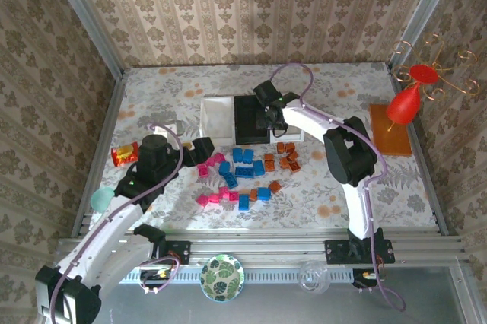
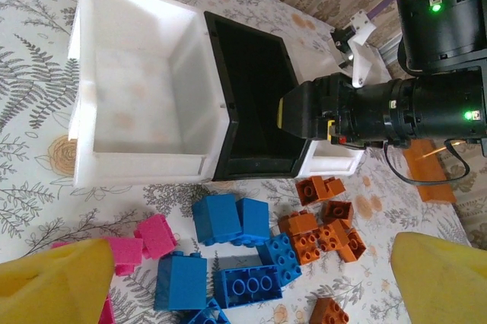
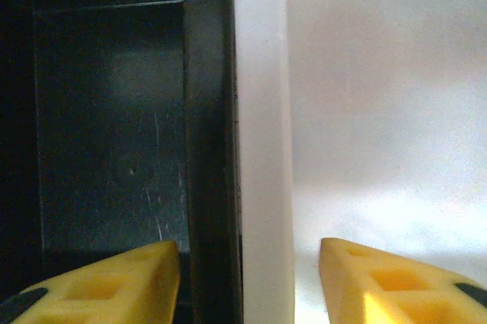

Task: Sort the legos into containers by color
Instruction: Move the container to the top-center of the table, then pick up the lego from the bottom-center of the table.

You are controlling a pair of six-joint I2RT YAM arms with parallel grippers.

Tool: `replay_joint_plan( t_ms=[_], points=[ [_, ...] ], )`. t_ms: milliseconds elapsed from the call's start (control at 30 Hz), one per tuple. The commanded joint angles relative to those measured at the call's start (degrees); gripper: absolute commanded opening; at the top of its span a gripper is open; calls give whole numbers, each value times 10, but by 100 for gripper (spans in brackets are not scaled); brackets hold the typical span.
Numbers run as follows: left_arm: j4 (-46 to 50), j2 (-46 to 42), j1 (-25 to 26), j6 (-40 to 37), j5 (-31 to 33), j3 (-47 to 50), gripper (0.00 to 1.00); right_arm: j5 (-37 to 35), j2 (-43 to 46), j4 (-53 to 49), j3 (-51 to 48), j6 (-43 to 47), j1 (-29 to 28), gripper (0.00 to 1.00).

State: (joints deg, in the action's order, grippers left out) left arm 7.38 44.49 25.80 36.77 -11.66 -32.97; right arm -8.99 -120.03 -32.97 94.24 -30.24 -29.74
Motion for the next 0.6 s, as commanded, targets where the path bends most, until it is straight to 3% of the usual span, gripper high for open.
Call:
replay_joint_plan(
  t_ms=[0,100,400,567],
  points=[
    [7,-15,26,-17,6,1,96,-7,84,7,-21,6,-8,62],
    [15,-18,55,-25,24,1,96,-18,145,10,-72,23,-25,73],
    [64,-43,107,-12,64,29,97,-48,338,65,-349,-1,-111,74],
    [70,-76,112,1,67,56,100,-59,393,61,-431,-10,-156,74]
  ],
)
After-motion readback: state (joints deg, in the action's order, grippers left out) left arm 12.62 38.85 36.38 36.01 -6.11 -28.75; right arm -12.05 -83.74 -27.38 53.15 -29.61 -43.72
